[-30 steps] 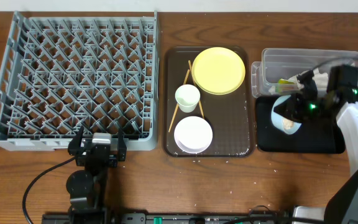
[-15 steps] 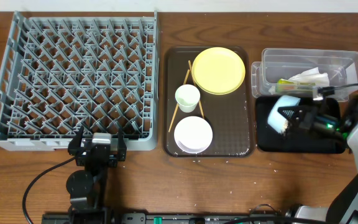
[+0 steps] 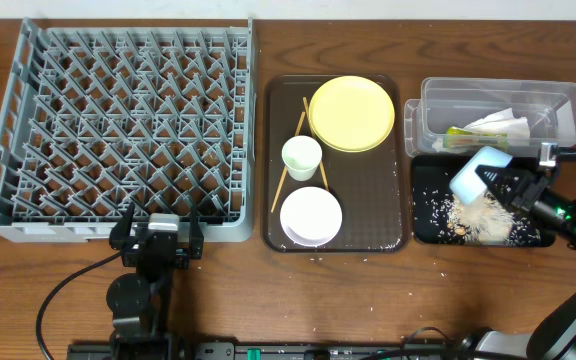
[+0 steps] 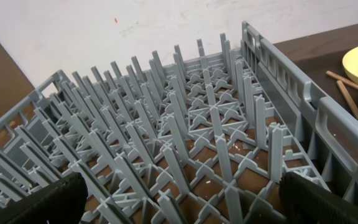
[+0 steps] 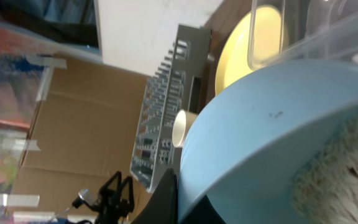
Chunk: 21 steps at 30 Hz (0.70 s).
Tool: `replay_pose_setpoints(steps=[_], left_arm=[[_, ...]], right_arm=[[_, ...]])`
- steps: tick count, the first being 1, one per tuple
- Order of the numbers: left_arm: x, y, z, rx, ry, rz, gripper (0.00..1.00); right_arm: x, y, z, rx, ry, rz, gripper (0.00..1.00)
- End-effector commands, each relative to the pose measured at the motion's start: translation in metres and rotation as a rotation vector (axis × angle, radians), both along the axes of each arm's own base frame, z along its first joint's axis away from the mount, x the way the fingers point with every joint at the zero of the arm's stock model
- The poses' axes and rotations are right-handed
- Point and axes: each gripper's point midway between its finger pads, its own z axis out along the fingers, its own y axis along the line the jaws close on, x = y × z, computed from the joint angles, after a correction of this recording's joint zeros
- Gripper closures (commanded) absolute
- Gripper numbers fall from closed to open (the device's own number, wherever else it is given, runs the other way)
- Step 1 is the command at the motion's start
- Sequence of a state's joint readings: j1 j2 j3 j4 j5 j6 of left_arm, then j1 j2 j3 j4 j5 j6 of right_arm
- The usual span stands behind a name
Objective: Sort waste into correct bins and load items into the dishwasher
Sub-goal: 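Move the bowl over the black tray and tip out the rice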
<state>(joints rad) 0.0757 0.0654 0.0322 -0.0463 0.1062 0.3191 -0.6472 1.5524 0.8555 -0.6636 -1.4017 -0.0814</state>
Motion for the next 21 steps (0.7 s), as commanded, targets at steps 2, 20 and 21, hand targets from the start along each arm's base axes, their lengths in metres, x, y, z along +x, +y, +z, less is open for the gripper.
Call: replay_pose_setpoints(steps=[2,20,21], left_arm=[[-0.001,-0.003,-0.017,0.007,0.041,-0.019,0.01],[-0.001,-0.003,-0.017,0.007,0.041,-0.019,0.01],[-0.001,-0.003,-0.017,0.007,0.041,-0.019,0.01]], right_arm=[[0.001,-0.007,0.022,0.124,-0.005,-0.018,0.99],[0.001,-0.015,0.016,0.259,0.211,-0.087,0.99],[0.003,-0.017,0.014,0.243,0.206,-0.094,0.99]])
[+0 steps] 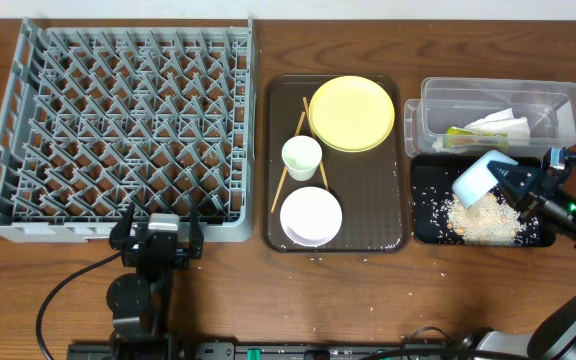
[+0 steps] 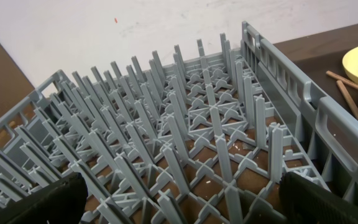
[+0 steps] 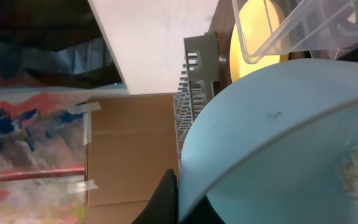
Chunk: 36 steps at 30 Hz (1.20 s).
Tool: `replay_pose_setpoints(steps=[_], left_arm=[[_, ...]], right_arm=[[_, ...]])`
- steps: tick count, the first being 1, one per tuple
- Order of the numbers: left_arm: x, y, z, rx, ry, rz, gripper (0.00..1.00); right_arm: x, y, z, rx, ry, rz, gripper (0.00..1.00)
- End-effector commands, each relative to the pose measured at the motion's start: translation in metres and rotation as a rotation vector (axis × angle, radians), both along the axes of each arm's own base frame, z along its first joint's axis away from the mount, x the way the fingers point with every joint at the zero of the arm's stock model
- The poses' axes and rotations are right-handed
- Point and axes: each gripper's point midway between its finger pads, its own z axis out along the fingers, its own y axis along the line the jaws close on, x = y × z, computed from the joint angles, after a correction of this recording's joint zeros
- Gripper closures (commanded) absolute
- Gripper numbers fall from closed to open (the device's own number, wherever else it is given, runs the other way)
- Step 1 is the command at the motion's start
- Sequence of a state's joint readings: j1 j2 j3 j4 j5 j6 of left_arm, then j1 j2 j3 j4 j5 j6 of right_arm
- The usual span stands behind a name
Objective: Sort waste into correct bins and load items into the dishwasher
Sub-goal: 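Move the bowl over the black tray and tip out the rice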
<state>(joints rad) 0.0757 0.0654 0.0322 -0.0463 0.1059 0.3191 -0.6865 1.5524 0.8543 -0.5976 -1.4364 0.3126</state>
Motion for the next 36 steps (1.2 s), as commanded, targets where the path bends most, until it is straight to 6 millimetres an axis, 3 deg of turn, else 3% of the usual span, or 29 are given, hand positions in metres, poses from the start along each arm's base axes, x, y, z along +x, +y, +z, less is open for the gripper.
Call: replay_pose_setpoints(steps=[1,7,10,17,22,25,29,33,36], left_arm=[[-0.001,-0.003,-0.017,0.007,0.041,-0.019,0.01],[-0.001,-0.003,-0.017,0.007,0.041,-0.019,0.01],[-0.001,-0.003,-0.017,0.007,0.041,-0.019,0.01],[-0.001,-0.003,-0.017,0.007,0.041,-0.019,0.01],[-0.001,-0.003,-0.017,0.007,0.041,-0.019,0.01],[-0.001,-0.003,-0.017,0.007,0.041,-0.019,0.01],[-0.001,-0.003,-0.017,0.007,0.041,-0.020,0.01],[-0.001,-0.003,-0.017,0.007,0.041,-0.019,0.01],[-0.001,-0.003,-0.017,0.007,0.041,-0.019,0.00]], right_arm=[[0.001,-0.004,0.005,-0.007,-0.009,-0.015,0.99],[0.004,-0.007,0.004,-0.017,-0.005,-0.023,0.99],[0.008,-0.016,-0.013,-0.092,0.067,-0.069,0.99],[0.004,-0.005,0.008,0.002,-0.014,-0.015,0.99],[0.008,-0.010,0.007,-0.048,-0.053,-0.023,0.99],[0.006,-0.004,0.031,0.005,-0.179,0.038,0.99],[0.006,0.002,0.032,0.010,-0.173,0.052,0.99],[0.010,-0.003,0.018,-0.043,-0.104,0.013,0.99],[0.006,0.002,0.026,0.001,-0.135,0.040,0.99]])
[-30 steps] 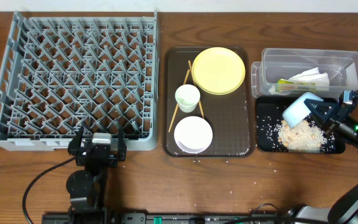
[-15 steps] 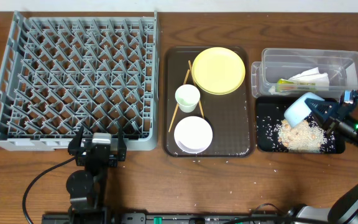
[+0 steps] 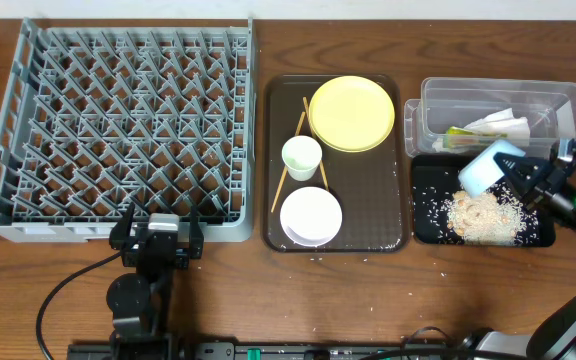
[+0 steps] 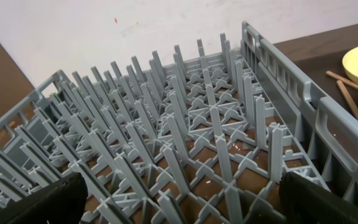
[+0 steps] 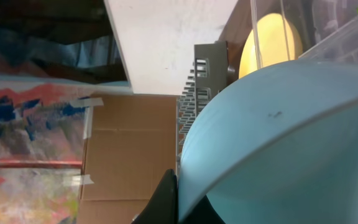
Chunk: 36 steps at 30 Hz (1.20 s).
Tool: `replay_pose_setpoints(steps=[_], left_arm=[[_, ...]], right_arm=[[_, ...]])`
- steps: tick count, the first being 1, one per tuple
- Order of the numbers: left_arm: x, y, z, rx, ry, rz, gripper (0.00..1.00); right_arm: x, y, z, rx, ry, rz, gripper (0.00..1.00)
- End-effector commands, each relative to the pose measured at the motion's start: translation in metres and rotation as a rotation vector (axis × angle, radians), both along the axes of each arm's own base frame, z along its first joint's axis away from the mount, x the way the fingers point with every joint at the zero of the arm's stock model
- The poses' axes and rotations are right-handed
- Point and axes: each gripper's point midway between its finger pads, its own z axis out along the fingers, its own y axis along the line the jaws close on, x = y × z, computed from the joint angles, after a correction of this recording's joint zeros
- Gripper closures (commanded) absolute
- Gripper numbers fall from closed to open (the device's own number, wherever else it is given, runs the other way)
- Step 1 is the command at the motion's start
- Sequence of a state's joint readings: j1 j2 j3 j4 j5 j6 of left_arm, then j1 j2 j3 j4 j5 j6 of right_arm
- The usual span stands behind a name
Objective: Sort waste into correct bins and load items into the dishwasher
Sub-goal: 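Move the bowl over the black tray and tip out the rice, then carry the empty blue bowl back and set it on the brown tray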
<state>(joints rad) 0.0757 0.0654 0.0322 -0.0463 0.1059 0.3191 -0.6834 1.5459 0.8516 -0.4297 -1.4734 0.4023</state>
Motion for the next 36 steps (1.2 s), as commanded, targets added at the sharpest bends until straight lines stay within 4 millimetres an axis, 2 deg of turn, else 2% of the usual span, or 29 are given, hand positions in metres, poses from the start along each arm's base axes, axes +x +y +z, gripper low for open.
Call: replay_pose_setpoints(steps=[1,3,8,17,22,25,29,36], left_arm=[[-0.001,-0.003,-0.017,0.007,0.041,-0.019,0.01],[-0.001,-0.003,-0.017,0.007,0.041,-0.019,0.01],[-0.001,-0.003,-0.017,0.007,0.041,-0.019,0.01],[-0.001,-0.003,-0.017,0.007,0.041,-0.019,0.01],[-0.001,-0.003,-0.017,0.007,0.041,-0.019,0.01],[-0.001,-0.003,-0.017,0.007,0.041,-0.020,0.01],[-0.001,-0.003,-0.017,0.007,0.041,-0.020,0.01],[-0.001,-0.003,-0.017,0.007,0.041,-0.019,0.01]], right_arm=[[-0.003,0.008,0.014,0.023,-0.046,0.036,0.99],[-0.001,0.005,0.008,-0.005,-0.023,0.017,0.99],[-0.001,0.009,0.007,-0.020,-0.035,0.028,0.99],[0.005,0.035,0.000,-0.101,-0.065,0.105,0.99],[0.008,0.029,-0.013,-0.094,0.065,0.054,0.99],[0.008,0.035,-0.013,-0.102,0.063,0.069,0.99],[0.009,0.063,-0.002,-0.166,0.011,0.143,0.99],[0.010,0.141,0.017,-0.462,-0.030,0.276,0.98]])
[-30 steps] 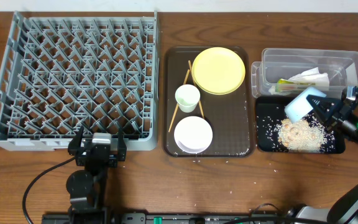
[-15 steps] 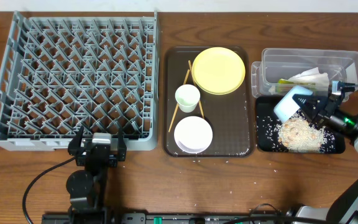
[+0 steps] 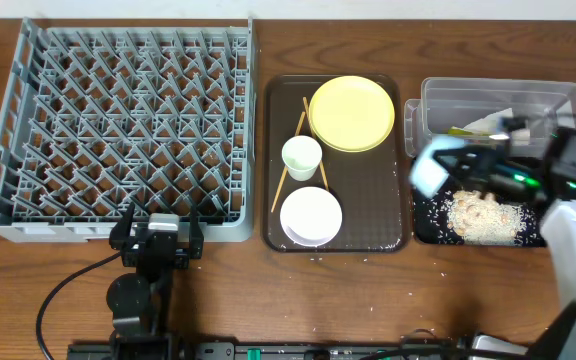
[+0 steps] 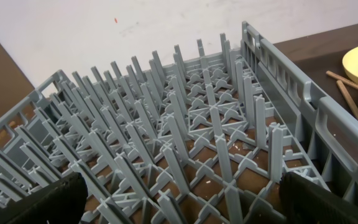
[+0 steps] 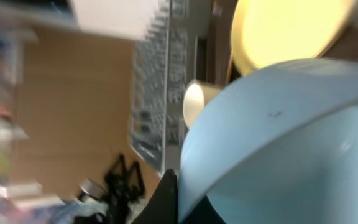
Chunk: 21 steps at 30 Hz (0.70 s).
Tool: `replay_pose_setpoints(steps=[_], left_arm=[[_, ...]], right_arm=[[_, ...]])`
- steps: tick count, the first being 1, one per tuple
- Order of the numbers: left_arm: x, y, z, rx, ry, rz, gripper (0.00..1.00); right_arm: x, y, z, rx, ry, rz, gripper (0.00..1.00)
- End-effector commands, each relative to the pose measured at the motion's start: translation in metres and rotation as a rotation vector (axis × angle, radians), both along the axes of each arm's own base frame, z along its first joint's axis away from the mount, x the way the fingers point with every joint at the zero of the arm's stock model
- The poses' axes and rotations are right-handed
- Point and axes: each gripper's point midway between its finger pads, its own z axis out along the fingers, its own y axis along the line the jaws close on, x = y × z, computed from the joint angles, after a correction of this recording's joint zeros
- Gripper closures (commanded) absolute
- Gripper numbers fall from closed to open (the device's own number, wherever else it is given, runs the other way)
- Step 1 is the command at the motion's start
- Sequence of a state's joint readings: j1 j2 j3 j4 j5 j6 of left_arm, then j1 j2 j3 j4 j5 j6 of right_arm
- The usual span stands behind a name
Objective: Sort waste into correct bins and load items into the dishwasher
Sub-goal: 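Carry the empty blue bowl back and set it on the brown tray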
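My right gripper (image 3: 452,168) is shut on the rim of a light blue bowl (image 3: 428,170), held tilted over the left end of the black tray (image 3: 426,228). A heap of rice (image 3: 483,214) lies in that tray. In the right wrist view the bowl (image 5: 291,143) fills the frame and shows no rice, with one black finger (image 5: 166,199) against its rim. The grey dish rack (image 3: 118,120) stands at the left. My left gripper (image 3: 158,240) sits open at the rack's front edge, its fingers (image 4: 36,199) wide apart over the rack (image 4: 185,143).
A brown tray (image 3: 368,200) in the middle carries a yellow plate (image 3: 351,112), a white cup (image 3: 301,157), a white bowl (image 3: 310,215) and chopsticks (image 3: 290,165). A clear bin (image 3: 468,88) holding paper waste stands behind the black tray.
My right gripper has moved left with the blue bowl, from over the black tray's upper middle to its left end beside the brown tray. The left arm has not moved.
The blue bowl was tipped over the black tray with rice still in it. Then only a little rice showed in the bowl. Later it showed none, and the heap lay in the tray. Now the bowl is farther left.
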<state>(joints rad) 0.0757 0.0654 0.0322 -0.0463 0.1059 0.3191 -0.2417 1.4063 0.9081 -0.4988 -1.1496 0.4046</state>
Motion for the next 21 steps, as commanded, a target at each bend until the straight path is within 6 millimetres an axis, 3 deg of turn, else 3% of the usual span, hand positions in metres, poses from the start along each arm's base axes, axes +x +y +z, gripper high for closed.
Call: replay_pose_setpoints(steps=[1,5,11,17,21], left_arm=[[-0.001,-0.003,-0.017,0.007,0.041,-0.019,0.01],[-0.001,-0.003,-0.017,0.007,0.041,-0.019,0.01],[-0.001,-0.003,-0.017,0.007,0.041,-0.020,0.01],[-0.001,-0.003,-0.017,0.007,0.041,-0.019,0.01],[-0.001,-0.003,-0.017,0.007,0.041,-0.019,0.01]], right_arm=[[0.006,0.029,0.013,-0.212,-0.069,0.030,0.98],[0.000,0.062,-0.001,-0.494,-0.054,0.074,0.97],[-0.009,0.087,-0.026,-0.832,-0.081,0.075,0.96],[-0.016,0.107,-0.068,-0.930,-0.024,0.169,0.97],[-0.017,0.108,-0.095,-0.963,0.040,0.206,0.97]])
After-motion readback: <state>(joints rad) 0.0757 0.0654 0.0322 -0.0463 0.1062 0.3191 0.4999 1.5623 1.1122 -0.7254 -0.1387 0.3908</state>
